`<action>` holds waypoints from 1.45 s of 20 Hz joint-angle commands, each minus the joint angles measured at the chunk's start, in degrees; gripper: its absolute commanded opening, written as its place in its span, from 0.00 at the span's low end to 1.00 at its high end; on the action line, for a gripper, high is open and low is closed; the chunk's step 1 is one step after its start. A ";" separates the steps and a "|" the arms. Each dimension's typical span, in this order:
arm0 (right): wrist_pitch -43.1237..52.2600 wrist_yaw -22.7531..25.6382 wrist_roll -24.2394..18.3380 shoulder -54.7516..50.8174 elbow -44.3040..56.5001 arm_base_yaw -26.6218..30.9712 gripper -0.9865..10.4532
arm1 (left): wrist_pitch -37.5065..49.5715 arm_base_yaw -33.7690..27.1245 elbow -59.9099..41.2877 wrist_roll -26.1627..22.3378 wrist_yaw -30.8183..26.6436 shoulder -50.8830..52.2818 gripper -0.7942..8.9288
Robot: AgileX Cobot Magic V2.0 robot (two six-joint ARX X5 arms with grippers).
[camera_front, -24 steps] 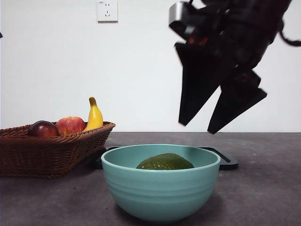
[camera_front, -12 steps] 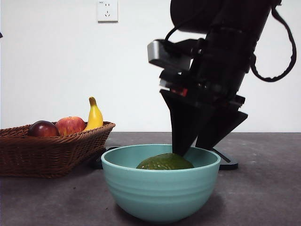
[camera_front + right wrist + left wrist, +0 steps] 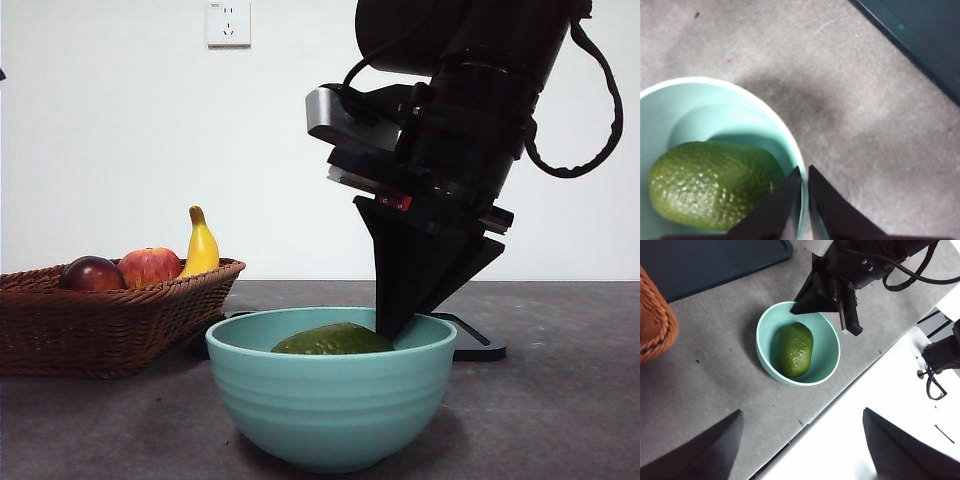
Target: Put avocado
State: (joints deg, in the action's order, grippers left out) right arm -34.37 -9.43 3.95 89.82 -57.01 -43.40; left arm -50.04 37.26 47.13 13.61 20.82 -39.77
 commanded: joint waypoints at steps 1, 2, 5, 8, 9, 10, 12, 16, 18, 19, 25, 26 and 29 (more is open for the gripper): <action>-1.20 -0.74 1.68 0.70 -2.71 -0.61 0.10 | 0.28 0.39 0.46 -0.13 0.11 -0.26 0.47; -1.95 -0.87 1.77 0.70 -3.91 -0.61 0.10 | 0.28 0.39 0.46 -0.11 0.11 -0.26 0.47; -4.81 -0.57 2.08 0.70 -9.22 0.55 0.10 | 0.28 0.39 0.48 -0.11 0.11 -0.26 0.47; -6.25 0.31 2.10 0.85 -14.19 3.85 0.10 | 0.31 0.39 0.46 -0.11 0.11 -0.26 0.47; -6.51 0.55 2.08 1.14 -15.61 5.22 0.10 | 0.28 0.39 0.46 -0.11 0.11 -0.26 0.47; -6.86 0.50 2.05 1.70 -17.46 6.91 0.10 | 0.28 0.39 0.46 -0.11 0.11 -0.26 0.47; -7.85 0.42 1.81 3.91 -21.44 10.23 0.10 | 0.28 0.39 0.46 -0.11 0.11 -0.26 0.47; -9.46 0.24 1.09 10.75 -30.16 15.04 0.10 | 0.28 0.39 0.46 -0.11 0.11 -0.26 0.47; -9.40 -0.61 1.09 14.58 -33.92 16.48 0.10 | 0.28 0.39 0.46 -0.11 0.11 -0.26 0.47; -9.38 -1.16 1.09 16.26 -35.30 16.90 0.10 | 0.28 0.39 0.46 -0.09 0.11 -0.26 0.47; -8.07 -1.11 1.14 24.06 -38.58 17.70 0.10 | 0.24 0.39 0.46 -0.09 0.11 -0.26 0.47; -7.61 -1.03 1.11 24.94 -38.58 17.73 0.10 | 0.24 0.39 0.48 -0.11 0.11 -0.26 0.47; -7.21 -0.90 1.16 26.58 -38.58 17.77 0.10 | 0.17 0.39 0.46 -0.11 0.11 -0.26 0.47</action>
State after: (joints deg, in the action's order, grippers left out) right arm -42.33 -10.26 4.93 115.28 -94.04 -25.39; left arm -50.17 37.26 47.13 13.61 20.82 -39.77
